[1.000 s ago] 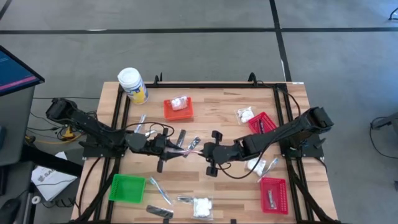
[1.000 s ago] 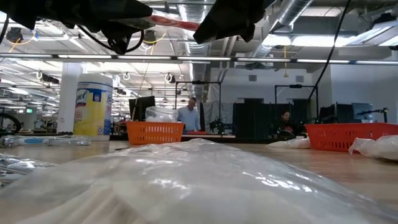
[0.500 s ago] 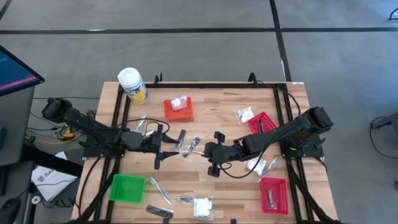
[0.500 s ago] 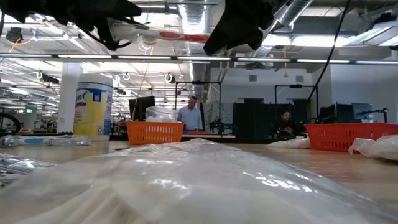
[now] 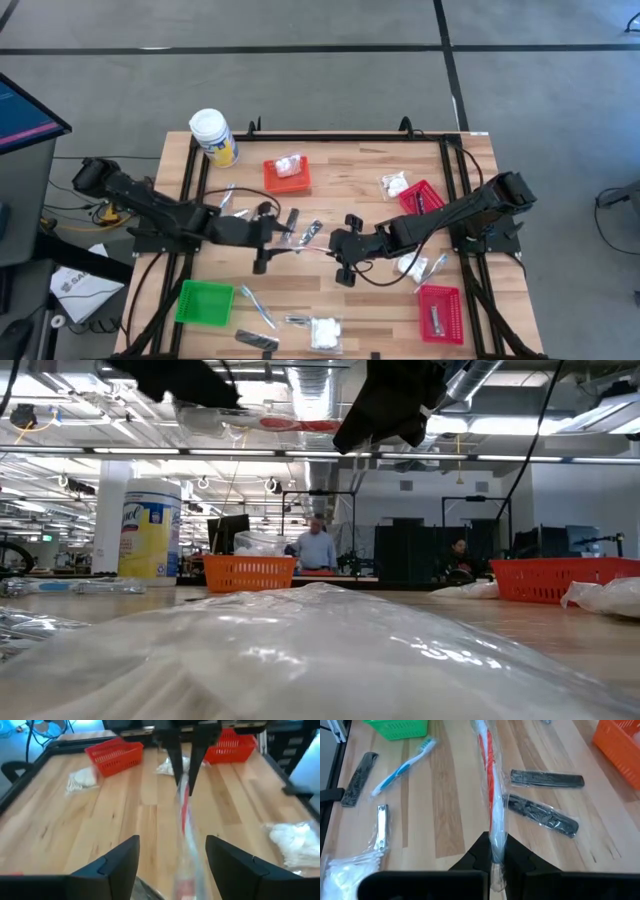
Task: Pick & Place Travel size toiletries
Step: Put the red toothbrush into the green basket
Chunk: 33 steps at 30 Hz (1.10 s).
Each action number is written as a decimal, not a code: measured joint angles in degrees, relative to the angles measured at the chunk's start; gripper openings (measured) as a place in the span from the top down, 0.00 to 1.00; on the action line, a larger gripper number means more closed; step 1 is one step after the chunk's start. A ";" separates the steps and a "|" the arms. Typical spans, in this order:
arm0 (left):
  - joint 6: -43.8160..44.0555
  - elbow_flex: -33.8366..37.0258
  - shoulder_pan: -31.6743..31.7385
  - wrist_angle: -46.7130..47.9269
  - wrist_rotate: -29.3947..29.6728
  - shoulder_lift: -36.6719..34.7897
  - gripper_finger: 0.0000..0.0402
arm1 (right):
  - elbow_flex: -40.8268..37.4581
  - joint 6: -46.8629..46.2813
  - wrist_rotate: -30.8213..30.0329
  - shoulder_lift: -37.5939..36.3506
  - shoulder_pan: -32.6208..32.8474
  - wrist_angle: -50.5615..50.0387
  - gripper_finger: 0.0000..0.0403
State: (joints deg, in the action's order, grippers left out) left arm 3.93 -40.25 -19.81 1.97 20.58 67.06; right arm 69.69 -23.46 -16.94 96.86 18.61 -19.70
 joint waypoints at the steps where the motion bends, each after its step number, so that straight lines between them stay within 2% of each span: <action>1: -1.17 -1.94 0.00 1.42 0.00 1.42 0.44 | 0.00 0.00 0.00 0.00 0.00 0.00 0.97; 8: -5.06 -12.82 1.65 10.70 -1.44 10.97 0.44 | 0.00 -0.61 0.01 0.00 0.00 -1.07 0.97; 12: -5.03 -14.84 3.52 12.12 -6.03 15.55 0.46 | 0.00 -0.61 -0.01 0.00 0.00 -1.30 0.97; 20: -5.05 -15.56 4.94 12.02 -7.11 17.66 0.50 | -0.16 -0.61 0.08 1.31 -0.23 -2.00 0.97; 33: -4.93 -15.56 4.79 12.48 -7.48 17.99 0.77 | 1.77 -0.55 1.00 4.13 -1.44 -2.27 0.97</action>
State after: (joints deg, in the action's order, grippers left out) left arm -1.00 -55.81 -15.03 14.45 13.10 85.06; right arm 71.46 -24.01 -15.94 100.99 17.17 -21.98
